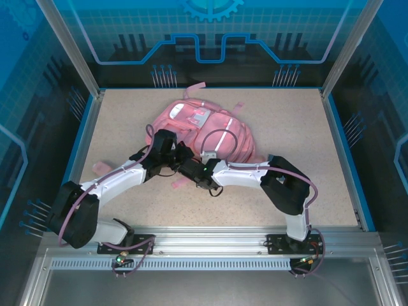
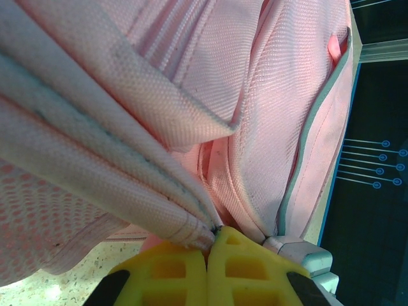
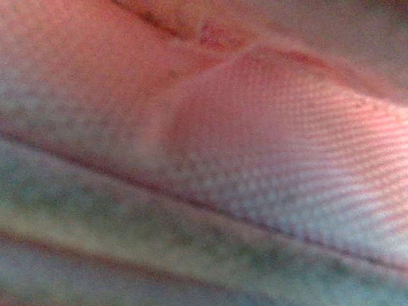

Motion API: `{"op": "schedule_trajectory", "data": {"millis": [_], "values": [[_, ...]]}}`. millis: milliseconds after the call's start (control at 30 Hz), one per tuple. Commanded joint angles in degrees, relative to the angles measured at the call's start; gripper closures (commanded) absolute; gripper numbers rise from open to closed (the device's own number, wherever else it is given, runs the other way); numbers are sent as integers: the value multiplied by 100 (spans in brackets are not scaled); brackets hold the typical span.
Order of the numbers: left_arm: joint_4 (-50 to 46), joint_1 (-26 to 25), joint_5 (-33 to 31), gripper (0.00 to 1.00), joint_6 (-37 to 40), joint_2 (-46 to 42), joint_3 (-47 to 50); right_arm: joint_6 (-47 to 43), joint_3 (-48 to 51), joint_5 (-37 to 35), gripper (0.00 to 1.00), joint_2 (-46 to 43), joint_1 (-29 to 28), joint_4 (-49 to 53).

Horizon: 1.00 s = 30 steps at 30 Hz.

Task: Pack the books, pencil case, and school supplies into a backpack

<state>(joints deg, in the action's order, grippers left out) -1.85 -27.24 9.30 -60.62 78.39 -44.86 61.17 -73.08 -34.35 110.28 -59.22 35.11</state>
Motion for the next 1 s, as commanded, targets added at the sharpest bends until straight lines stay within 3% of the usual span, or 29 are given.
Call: {"op": "schedule_trajectory", "data": {"millis": [0, 267, 367, 567, 800, 967], "values": [[117, -53, -24, 100, 296, -77, -310, -24, 207, -334, 100, -287, -13, 295], [4, -32, -91, 100, 402, -38, -409, -293, 502, -477, 100, -704, -129, 288], [-13, -35, 15, 100, 443, -4, -504, -836, 607, -493, 98, -828, -279, -136], [-173, -33, 138, 100, 565, -8, -741, -1080, 323, -416, 53, -615, -476, -289], [-387, -34, 164, 100, 688, -52, -961, -829, 192, -761, 50, -227, -449, -410], [-401, -30, 168, 99, 673, -34, -946, -698, 99, -1076, 57, -24, -368, -458]]}}
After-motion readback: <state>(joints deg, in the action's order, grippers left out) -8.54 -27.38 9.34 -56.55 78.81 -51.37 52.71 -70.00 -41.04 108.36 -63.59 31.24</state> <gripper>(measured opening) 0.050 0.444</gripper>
